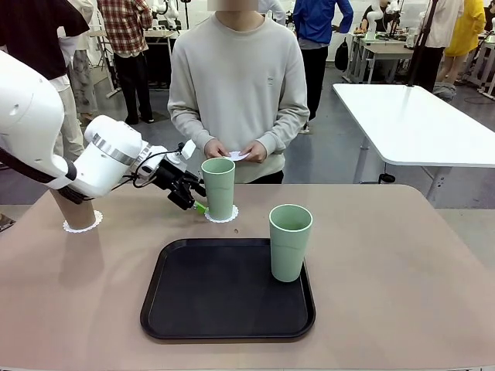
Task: Place coasters on the table and set cups on them.
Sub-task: Take one Reusable plastic cup from the Flat Tray and place it on a coaster set by the human.
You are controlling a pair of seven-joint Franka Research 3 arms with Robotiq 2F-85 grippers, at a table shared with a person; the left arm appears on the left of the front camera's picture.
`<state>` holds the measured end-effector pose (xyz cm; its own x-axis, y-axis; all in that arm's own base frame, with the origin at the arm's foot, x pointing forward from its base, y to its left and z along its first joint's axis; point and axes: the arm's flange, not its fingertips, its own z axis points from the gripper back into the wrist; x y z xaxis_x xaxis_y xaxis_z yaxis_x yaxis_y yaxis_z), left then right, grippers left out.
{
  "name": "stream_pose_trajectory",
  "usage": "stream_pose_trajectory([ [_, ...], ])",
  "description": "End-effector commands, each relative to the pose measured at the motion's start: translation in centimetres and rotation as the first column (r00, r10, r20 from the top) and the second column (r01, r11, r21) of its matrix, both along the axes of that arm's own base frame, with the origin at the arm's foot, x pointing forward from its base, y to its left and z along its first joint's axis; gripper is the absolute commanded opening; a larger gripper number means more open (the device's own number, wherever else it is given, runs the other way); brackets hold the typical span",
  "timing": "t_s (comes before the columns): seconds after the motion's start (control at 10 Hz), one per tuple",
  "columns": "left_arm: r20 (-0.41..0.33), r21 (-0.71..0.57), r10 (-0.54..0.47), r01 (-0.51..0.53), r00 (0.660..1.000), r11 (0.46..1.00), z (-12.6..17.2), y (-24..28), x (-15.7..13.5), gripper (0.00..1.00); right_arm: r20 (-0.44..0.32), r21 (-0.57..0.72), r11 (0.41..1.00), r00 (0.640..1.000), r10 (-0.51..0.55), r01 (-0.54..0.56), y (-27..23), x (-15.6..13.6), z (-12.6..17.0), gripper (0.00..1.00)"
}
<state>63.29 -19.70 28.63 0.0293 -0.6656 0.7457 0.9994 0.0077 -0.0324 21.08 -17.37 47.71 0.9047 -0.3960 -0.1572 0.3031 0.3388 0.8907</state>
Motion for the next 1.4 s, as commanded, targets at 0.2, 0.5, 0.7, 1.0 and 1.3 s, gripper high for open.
stream_pose_trajectory([
  [0.2,0.024,0.275,0.112,-0.114,0.993,0.955,9.3,0.1,-4.9,1.00,0.011,0.009,1.000,1.000,0.004,-0.004,0.0,-0.1,-0.1,1.00],
  [0.5,0.069,0.517,0.228,-0.230,0.971,0.824,14.8,1.8,-8.0,1.00,0.011,0.009,1.000,1.000,0.004,-0.004,0.0,-0.1,-0.1,1.00],
  [0.7,0.062,0.608,0.282,-0.261,0.957,0.750,16.7,2.7,-9.7,1.00,0.011,0.009,1.000,1.000,0.004,-0.004,0.0,-0.1,-0.1,1.00],
  [1.0,0.058,0.675,0.361,-0.302,0.931,0.673,18.9,3.3,-13.8,1.00,0.011,0.009,1.000,1.000,0.004,-0.004,0.0,-0.1,-0.1,1.00],
  [1.3,0.112,0.696,0.341,-0.319,0.934,0.644,20.3,3.6,-17.7,1.00,0.011,0.009,1.000,1.000,0.004,-0.004,0.0,-0.1,-0.1,1.00],
])
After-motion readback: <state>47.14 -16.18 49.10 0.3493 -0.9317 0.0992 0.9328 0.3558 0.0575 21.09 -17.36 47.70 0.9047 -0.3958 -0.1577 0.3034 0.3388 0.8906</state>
